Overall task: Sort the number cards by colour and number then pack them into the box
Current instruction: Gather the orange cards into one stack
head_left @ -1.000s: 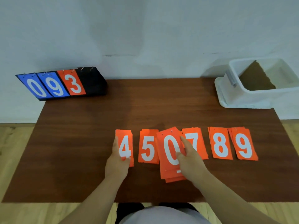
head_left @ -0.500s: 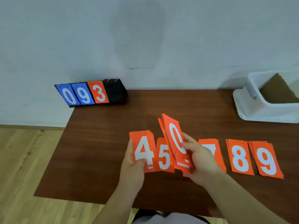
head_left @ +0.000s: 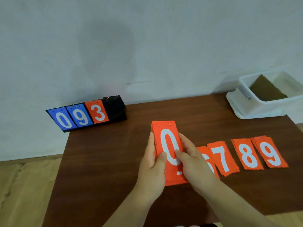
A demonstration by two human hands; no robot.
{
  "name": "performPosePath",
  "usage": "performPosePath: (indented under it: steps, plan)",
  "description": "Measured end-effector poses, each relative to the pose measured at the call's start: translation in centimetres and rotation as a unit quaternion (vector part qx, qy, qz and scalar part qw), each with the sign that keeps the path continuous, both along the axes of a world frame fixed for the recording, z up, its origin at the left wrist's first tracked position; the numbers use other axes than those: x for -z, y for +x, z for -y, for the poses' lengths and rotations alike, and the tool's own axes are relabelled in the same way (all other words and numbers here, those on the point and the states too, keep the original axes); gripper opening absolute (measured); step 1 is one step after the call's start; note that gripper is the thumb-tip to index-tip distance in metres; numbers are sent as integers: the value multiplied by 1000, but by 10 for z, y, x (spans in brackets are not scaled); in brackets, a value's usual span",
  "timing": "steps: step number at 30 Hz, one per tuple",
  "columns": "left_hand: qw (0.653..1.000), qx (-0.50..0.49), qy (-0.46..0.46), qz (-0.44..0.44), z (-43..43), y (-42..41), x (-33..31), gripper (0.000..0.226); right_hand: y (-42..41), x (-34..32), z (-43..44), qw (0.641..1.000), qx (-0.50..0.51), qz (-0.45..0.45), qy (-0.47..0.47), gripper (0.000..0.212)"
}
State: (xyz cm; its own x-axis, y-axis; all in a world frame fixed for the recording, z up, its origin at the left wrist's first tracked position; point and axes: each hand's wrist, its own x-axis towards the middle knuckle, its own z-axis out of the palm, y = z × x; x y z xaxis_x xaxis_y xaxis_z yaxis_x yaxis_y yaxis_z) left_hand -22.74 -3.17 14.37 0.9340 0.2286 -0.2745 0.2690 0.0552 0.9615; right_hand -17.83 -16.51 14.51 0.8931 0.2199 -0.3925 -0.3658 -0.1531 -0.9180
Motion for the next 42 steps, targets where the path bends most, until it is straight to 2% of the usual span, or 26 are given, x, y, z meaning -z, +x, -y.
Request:
performPosePath:
  steps: [6, 9, 14, 18, 24, 29, 32, 39, 42]
  plan:
    - [997, 59, 22, -46, 1, 5, 26, 64, -9, 17, 15, 997, 41, -10, -59, 64]
    - [987, 47, 91, -121, 8, 12, 55, 67, -7, 25, 35, 990, 57, -27, -127, 69]
    - [931, 47, 243, -267, 24, 15, 116, 78, 2, 48, 79, 976, 28, -58, -206, 63]
    - [892, 26, 319, -319, 47, 26, 151, 96, 12, 69, 119, 968, -17, -90, -234, 64]
    - [855, -39, 375, -357, 93, 51, 156, 105, 43, 87, 172, 961, -47, -138, -235, 62]
    - [861, -101, 339, -364, 115, 54, 165, 105, 62, 96, 202, 961, -98, -132, -221, 57]
    - [885, -118, 303, -332, 121, 47, 168, 98, 70, 96, 212, 964, -126, -110, -208, 54]
    - [880, -162, 311, -321, 122, 39, 166, 81, 79, 95, 212, 968, -138, -92, -190, 52]
    - [895, -179, 278, -298, 120, 36, 164, 77, 81, 91, 205, 967, -137, -90, -194, 51]
